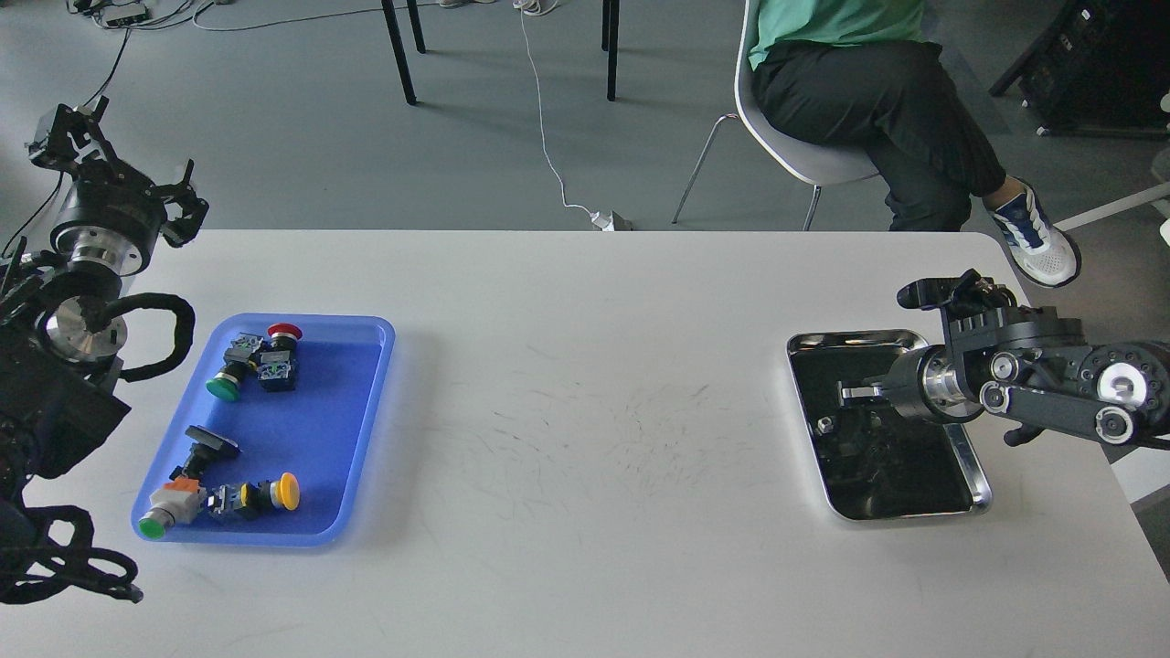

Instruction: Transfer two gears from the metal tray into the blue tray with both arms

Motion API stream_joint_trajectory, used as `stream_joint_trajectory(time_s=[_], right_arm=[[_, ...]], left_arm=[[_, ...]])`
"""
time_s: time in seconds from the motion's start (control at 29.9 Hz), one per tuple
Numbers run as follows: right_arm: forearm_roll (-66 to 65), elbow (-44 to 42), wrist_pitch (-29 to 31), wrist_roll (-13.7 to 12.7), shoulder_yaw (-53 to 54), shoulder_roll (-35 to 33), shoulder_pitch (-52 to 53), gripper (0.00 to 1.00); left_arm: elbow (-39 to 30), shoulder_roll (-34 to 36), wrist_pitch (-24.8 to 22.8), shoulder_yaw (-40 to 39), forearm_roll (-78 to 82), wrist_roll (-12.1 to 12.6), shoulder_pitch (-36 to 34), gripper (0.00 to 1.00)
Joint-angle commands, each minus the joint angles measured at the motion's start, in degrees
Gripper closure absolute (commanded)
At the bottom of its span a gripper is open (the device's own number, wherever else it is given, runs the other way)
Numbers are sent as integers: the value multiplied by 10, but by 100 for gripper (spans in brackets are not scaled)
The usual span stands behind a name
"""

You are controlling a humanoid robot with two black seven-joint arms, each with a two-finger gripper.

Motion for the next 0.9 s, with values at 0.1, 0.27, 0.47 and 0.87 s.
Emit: stream_joint_trajectory(time_s=[0.1,0.27,0.47,0.87], right_arm=[[5,3,8,2,0,1,27,98],[11,26,8,2,0,1,69,98],[67,79,7,6,2,13,118,98],[172,64,-42,35,9,185,135,98]], left_arm=[[0,1,0,0,0,0,0,1],[0,1,0,0,0,0,0,1],[0,2,0,0,1,0,0,1],[0,4,0,0,0,0,0,1]])
